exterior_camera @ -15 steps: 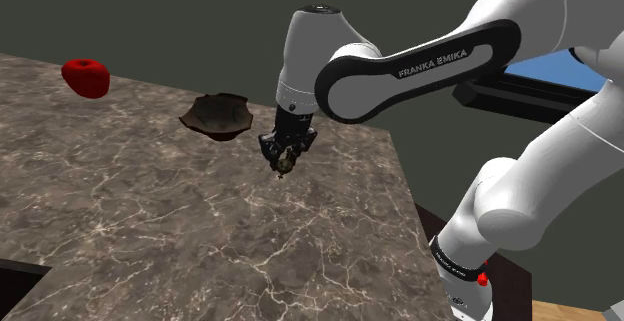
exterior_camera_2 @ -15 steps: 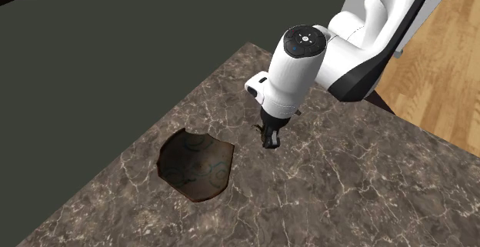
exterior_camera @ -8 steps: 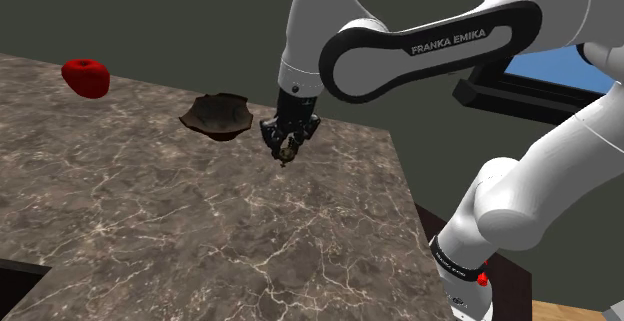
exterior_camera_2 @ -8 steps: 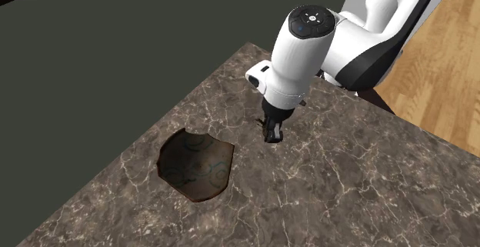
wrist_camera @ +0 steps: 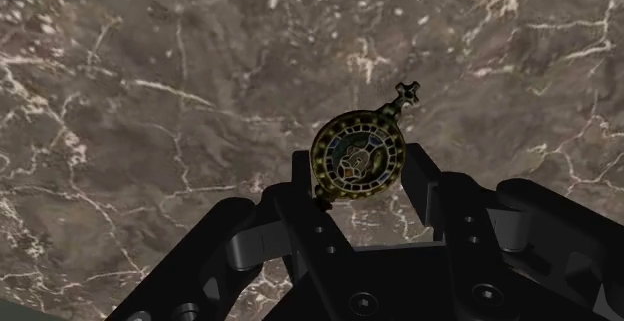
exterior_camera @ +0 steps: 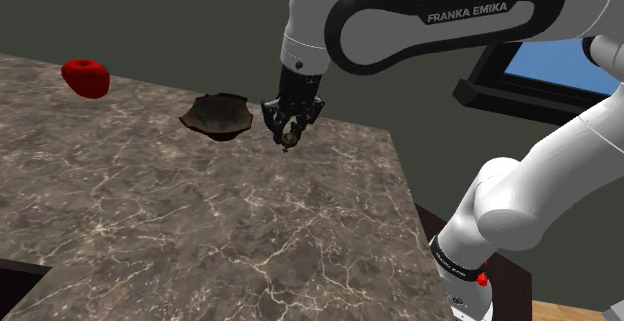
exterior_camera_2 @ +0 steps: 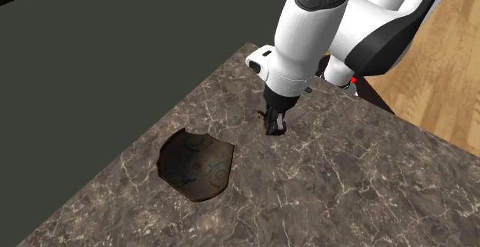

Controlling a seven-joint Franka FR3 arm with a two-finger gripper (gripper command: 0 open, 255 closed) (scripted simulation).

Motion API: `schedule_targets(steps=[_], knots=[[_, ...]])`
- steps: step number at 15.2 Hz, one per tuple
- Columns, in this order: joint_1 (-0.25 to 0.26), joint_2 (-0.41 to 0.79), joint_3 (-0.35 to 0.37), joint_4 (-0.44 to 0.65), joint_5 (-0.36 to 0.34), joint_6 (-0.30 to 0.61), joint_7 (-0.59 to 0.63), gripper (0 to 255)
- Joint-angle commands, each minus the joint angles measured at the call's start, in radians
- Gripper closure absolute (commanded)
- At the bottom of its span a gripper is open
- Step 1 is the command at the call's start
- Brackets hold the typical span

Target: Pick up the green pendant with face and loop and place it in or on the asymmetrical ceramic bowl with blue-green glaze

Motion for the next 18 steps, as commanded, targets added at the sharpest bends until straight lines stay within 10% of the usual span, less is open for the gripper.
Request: schedule_targets(steps=[1,11,18], knots=[[-0.001,-0.003,-0.002,0.024,0.0,-0.027,-0.002,255],[-0.004,-0.01,-0.011,0.143,-0.002,-0.154,-0.006,255],[-0.026,0.286,0.012,0.452,-0.11,-0.186,0.029,255]])
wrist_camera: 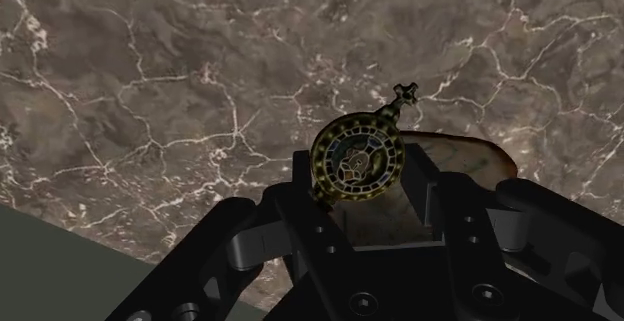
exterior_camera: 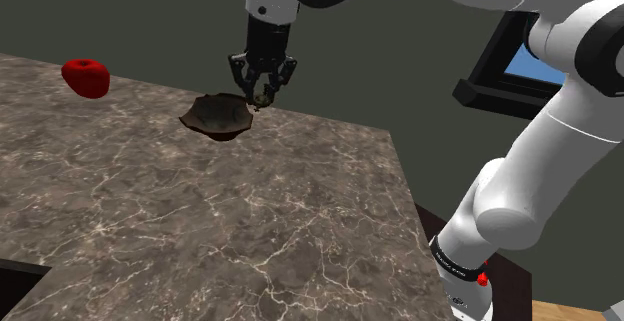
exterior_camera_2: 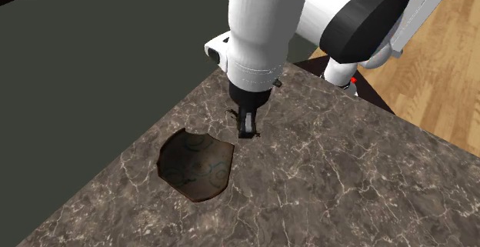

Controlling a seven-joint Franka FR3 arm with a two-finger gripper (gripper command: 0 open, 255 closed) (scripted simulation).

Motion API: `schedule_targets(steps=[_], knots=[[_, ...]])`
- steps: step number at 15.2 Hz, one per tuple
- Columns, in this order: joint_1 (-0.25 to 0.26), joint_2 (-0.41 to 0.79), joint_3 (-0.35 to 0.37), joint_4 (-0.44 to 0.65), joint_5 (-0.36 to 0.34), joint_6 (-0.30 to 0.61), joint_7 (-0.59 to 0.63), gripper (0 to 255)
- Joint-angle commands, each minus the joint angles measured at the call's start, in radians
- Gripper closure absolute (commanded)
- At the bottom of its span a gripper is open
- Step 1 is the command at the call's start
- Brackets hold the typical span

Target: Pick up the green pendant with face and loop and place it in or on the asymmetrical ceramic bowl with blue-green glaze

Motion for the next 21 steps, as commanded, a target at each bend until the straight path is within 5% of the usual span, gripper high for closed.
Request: schedule_targets(steps=[1,9,21], knots=[[0.001,0.082,0.003,0.091,-0.032,-0.016,0.009,255],[0.083,0.5,-0.01,0.662,-0.181,-0.195,0.026,255],[0.053,0.461,-0.012,0.439,-0.17,-0.011,0.037,255]])
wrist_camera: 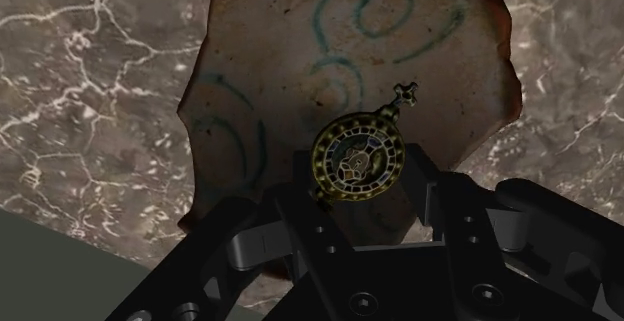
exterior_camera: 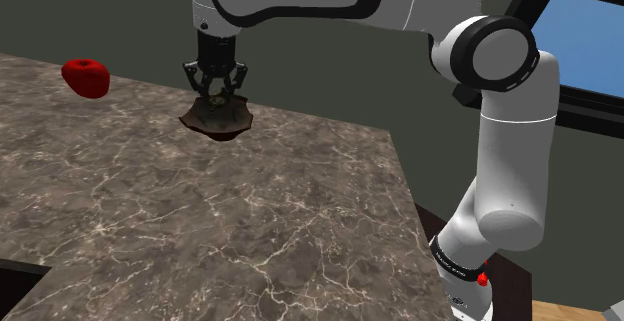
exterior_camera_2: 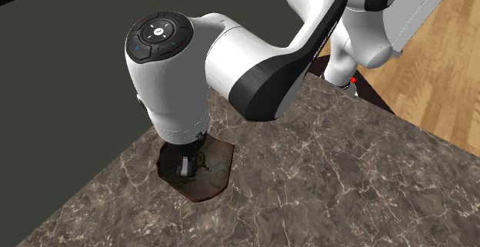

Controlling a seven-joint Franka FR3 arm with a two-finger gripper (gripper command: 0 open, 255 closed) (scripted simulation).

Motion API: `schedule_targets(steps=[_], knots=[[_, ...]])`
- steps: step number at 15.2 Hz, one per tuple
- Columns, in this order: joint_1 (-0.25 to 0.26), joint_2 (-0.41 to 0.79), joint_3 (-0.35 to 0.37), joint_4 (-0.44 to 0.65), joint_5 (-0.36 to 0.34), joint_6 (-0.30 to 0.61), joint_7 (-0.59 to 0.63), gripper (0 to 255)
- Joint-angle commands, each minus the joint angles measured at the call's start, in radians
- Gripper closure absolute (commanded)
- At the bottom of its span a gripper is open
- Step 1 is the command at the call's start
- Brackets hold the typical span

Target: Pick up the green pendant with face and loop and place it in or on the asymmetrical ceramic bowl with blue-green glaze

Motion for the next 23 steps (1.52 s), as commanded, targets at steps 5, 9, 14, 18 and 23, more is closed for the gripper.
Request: schedule_targets(steps=[5,9,14,18,23], knots=[[-0.005,-0.002,-0.001,-0.051,-0.001,0.049,0.004,255],[-0.005,-0.002,-0.001,-0.051,-0.001,0.049,0.004,255],[-0.005,-0.002,-0.001,-0.051,-0.001,0.049,0.004,0],[0.001,-0.006,0.002,0.01,0.002,-0.016,0.0,0],[0.009,-0.003,0.003,0.075,0.002,-0.078,-0.003,0]])
